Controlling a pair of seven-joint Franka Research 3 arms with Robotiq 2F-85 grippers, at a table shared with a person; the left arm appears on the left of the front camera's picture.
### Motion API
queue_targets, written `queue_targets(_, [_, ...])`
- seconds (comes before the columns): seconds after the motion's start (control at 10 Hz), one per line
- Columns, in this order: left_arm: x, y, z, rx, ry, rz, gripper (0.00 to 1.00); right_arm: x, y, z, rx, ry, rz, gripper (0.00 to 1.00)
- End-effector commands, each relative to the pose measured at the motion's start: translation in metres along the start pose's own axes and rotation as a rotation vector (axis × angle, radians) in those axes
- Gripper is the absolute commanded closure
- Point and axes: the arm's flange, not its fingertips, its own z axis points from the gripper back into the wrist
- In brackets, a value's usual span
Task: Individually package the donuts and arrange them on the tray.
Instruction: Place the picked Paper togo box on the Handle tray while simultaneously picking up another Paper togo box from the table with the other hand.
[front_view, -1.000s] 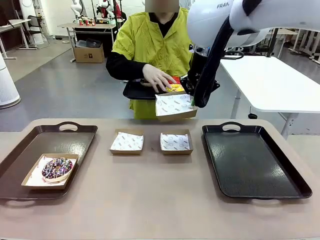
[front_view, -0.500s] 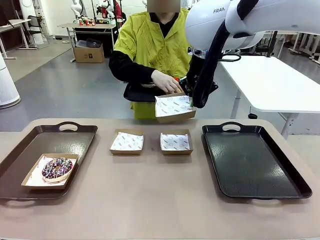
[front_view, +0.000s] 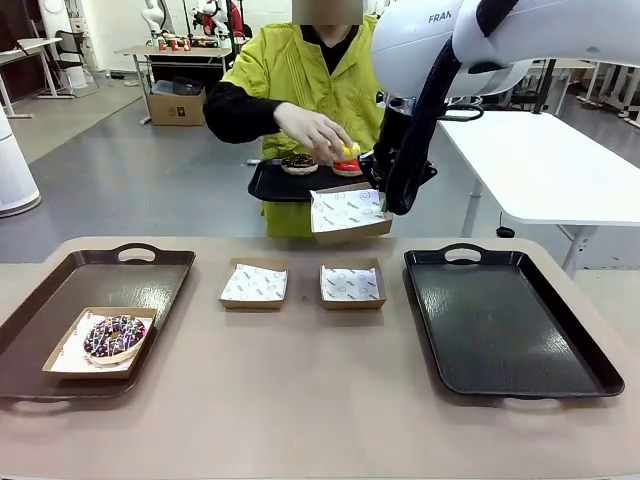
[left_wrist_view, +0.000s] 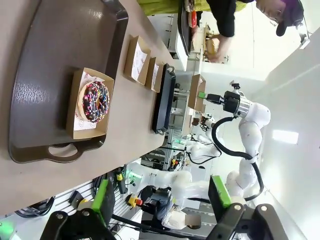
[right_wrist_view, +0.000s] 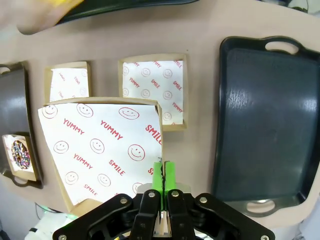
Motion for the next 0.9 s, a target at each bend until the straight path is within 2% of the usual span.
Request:
queue_targets(0.0, [-0.0026, -0.0026, 0.0011, -0.014, -0.007, -0.016, 0.02, -0.0025, -0.0020, -0.0011, 0.001, 0.003, -0.006, 1.00])
queue_targets(0.8, [-0.0026, -0.0026, 0.0011, -0.014, -0.007, -0.016, 0.02, -0.0025, -0.0020, -0.0011, 0.001, 0.003, -0.006, 1.00])
